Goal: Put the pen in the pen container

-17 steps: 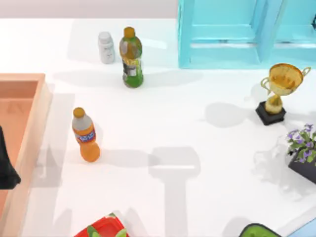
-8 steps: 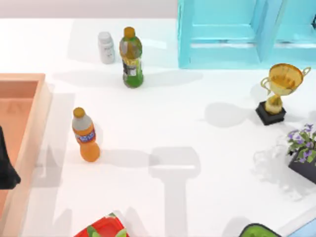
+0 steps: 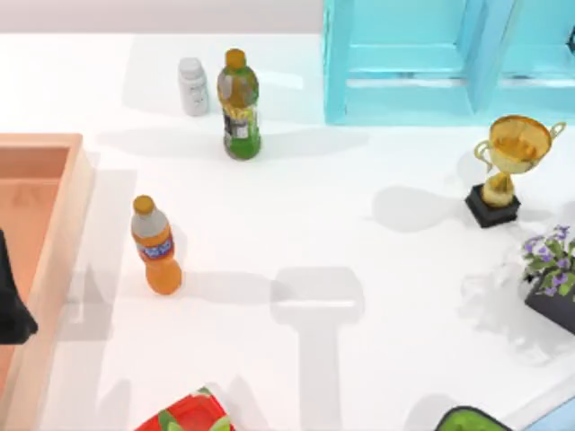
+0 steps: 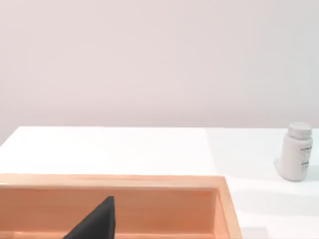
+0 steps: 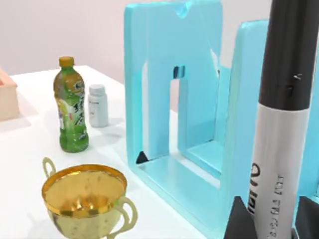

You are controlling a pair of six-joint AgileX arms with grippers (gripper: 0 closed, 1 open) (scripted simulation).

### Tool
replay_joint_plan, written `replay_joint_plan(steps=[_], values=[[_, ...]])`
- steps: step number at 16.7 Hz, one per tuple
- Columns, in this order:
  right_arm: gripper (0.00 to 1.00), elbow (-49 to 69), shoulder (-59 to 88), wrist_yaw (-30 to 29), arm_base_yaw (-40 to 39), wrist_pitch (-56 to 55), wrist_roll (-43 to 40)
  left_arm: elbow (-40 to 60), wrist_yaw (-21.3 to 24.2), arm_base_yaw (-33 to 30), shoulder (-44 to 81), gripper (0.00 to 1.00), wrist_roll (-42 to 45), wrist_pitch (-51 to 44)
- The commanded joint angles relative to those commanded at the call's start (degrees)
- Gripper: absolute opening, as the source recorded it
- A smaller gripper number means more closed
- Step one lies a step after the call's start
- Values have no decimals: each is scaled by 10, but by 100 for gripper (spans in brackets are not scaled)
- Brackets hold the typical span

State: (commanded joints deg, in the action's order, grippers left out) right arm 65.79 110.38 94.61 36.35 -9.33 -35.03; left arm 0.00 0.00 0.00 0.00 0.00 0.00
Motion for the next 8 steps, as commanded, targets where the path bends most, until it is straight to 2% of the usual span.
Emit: replay_joint_plan(steps=[8], values=[[90, 0, 0, 0, 0, 0, 0, 0, 0, 0, 0, 100, 0, 0]])
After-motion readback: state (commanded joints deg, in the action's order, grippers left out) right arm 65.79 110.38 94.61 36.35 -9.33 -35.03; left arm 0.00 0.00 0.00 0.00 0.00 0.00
